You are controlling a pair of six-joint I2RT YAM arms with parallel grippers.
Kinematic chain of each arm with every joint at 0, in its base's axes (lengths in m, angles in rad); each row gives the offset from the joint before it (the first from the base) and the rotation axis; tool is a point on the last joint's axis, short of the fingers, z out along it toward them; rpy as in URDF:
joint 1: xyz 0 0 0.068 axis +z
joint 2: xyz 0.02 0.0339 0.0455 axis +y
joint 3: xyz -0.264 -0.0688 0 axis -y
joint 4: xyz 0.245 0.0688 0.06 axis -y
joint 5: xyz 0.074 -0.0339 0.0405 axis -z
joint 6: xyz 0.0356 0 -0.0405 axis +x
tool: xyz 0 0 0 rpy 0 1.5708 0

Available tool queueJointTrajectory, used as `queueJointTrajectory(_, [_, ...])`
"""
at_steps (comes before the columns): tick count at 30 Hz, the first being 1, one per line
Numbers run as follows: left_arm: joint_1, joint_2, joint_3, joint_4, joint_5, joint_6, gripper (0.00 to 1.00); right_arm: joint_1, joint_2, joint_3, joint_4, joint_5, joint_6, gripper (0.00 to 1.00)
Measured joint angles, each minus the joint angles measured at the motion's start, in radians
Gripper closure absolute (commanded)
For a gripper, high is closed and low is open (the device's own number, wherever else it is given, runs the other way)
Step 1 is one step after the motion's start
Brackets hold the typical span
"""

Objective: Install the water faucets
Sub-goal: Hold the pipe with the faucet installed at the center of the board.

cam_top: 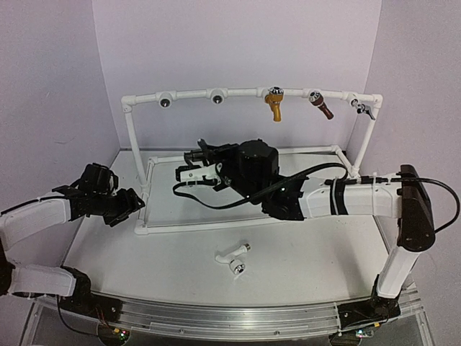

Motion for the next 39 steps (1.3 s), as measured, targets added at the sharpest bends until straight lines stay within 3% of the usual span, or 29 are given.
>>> queueJointTrajectory(5, [0.003, 0.127, 0.03, 0.009, -0.026, 0.061, 0.25, 0.0, 0.086, 0.009, 0.187, 0.022, -0.328, 1.0])
queueJointTrajectory(10, [0.003, 0.218, 0.039, 0.036, -0.052, 0.116, 0.27, -0.032, 0.167, 0.035, 0.27, 0.017, -0.465, 1.0])
queueJointTrajectory(14, [0.003, 0.279, 0.044, 0.059, -0.084, 0.133, 0.27, -0.063, 0.195, 0.081, 0.296, 0.013, -0.505, 1.0])
queueJointTrajectory(21, [0.003, 0.37, 0.065, 0.096, -0.092, 0.152, 0.43, -0.095, 0.196, 0.137, 0.293, 0.031, -0.527, 1.0])
queueJointTrajectory(33, [0.003, 0.486, 0.076, 0.168, -0.166, 0.156, 0.51, -0.109, 0.196, 0.166, 0.242, 0.054, -0.534, 1.0])
queueJointTrajectory(39, [0.001, 0.495, 0.078, 0.186, -0.192, 0.153, 0.67, -0.112, 0.196, 0.207, 0.244, 0.083, -0.534, 1.0])
